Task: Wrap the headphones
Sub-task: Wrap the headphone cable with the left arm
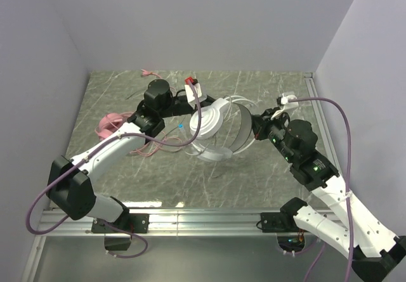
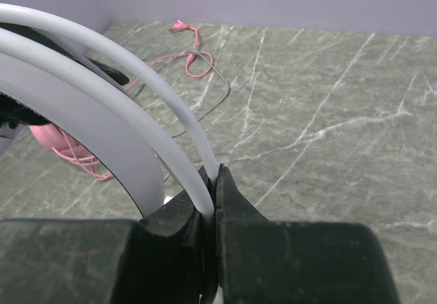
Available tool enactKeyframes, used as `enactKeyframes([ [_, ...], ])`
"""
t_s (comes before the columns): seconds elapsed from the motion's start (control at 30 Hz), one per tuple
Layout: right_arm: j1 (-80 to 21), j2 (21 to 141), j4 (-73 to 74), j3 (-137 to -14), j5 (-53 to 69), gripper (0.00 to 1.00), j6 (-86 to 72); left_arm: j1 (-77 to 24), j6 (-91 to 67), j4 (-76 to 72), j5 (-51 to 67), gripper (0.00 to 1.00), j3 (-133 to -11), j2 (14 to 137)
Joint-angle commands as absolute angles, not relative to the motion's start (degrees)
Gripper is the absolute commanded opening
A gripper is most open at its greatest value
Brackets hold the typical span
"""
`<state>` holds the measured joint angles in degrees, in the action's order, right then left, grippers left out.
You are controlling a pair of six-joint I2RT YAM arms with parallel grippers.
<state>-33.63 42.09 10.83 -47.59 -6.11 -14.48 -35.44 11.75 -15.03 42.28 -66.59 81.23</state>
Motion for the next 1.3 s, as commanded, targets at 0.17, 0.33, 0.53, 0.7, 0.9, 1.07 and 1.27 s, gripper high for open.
enactKeyframes([
  [0.17,-34.0,43.8,7.6,-53.9,-4.0,0.00,-17.1,-34.0,3.0,-28.8,40.6,0.37,-62.8,78.6],
  [0.33,-34.0,45.1,8.5,-55.5,-4.4,0.00,-17.5,-32.9,0.2,-35.1,37.2,0.49,-59.1,76.7],
  [0.53,-33.9,45.9,10.2,-57.0,-6.4,0.00,-18.3,-31.0,-5.3,-37.9,33.7,0.58,-55.3,74.3],
  [0.7,-34.0,45.5,9.8,-56.4,-7.4,0.00,-18.9,-30.4,-7.1,-41.7,32.6,0.80,-51.4,72.8],
  [0.9,-33.9,45.9,10.9,-56.9,-9.0,0.00,-19.6,-29.6,-8.7,-40.0,28.8,0.94,-51.1,71.5],
  [1.07,-33.8,45.4,11.2,-56.8,-9.9,0.00,-21.1,-28.7,-11.9,-37.4,23.0,0.99,-50.9,70.3],
  [1.27,-33.8,45.1,12.4,-57.5,-10.8,0.00,-21.7,-28.1,-14.1,-37.4,16.9,0.99,-48.2,68.6],
])
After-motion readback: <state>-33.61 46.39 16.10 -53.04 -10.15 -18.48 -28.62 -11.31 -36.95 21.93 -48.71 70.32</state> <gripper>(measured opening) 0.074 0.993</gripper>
